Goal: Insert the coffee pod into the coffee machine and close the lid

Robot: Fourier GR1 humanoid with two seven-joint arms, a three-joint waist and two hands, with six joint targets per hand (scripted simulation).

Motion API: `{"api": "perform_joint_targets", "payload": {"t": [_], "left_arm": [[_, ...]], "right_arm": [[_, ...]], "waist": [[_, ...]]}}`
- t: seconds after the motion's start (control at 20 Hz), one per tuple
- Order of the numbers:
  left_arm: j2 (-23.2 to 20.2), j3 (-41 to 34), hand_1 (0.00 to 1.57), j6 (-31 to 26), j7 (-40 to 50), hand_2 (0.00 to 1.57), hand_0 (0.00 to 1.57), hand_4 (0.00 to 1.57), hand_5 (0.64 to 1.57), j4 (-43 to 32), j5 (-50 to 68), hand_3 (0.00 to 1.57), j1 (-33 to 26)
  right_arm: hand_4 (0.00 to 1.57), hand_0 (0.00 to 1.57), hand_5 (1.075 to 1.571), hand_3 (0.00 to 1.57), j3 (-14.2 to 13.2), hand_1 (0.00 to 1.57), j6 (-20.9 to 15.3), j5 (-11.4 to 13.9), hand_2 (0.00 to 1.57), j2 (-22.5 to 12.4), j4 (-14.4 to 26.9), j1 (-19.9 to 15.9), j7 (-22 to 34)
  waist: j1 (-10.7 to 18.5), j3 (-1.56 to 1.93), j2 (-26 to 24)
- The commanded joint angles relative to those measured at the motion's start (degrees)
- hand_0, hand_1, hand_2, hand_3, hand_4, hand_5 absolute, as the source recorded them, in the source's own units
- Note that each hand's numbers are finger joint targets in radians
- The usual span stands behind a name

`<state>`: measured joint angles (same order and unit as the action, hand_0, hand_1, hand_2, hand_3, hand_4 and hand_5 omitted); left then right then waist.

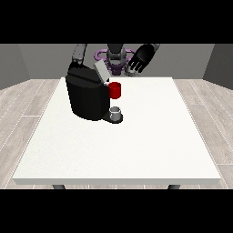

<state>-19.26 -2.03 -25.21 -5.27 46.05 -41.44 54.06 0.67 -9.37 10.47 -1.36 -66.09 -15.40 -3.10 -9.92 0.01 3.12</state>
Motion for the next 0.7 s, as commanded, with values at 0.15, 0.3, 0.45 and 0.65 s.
{"api": "perform_joint_targets", "payload": {"t": [0.15,0.3,0.45,0.65], "left_arm": [[-2.36,-4.42,1.27,-1.13,4.23,1.3,1.27,0.49,1.571,-2.09,1.52,1.27,8.29],[-4.6,-4.88,1.17,0.62,0.89,1.25,1.17,0.48,1.571,-3.01,0.85,1.27,8.68],[-5.64,-5.02,1.23,-0.62,3.28,1.28,1.23,0.48,1.571,-4.41,0.2,1.25,11.78],[-6.65,-6.78,1.24,1.26,3.58,1.29,1.24,0.48,1.571,-6.33,0.41,1.25,15.02]], "right_arm": [[0.0,0.0,1.571,0.0,-0.46,0.0,3.34,-1.17,0.0,-2.44,-3.34,-2.46,-0.8],[0.0,0.0,1.571,0.0,-0.1,0.0,0.58,-0.03,0.0,-1.09,-6.63,-5.41,2.16],[0.0,0.0,1.571,0.0,0.26,0.0,-0.1,0.69,0.0,-0.85,-7.8,-6.67,3.16],[0.0,0.0,1.571,0.0,0.63,0.0,-0.03,1.13,0.0,-1.08,-10.39,-9.86,6.03]], "waist": [[-4.85,0.0,3.71],[-5.54,-0.01,6.41],[-6.6,-0.01,7.23],[-9.78,-0.02,10.78]]}}
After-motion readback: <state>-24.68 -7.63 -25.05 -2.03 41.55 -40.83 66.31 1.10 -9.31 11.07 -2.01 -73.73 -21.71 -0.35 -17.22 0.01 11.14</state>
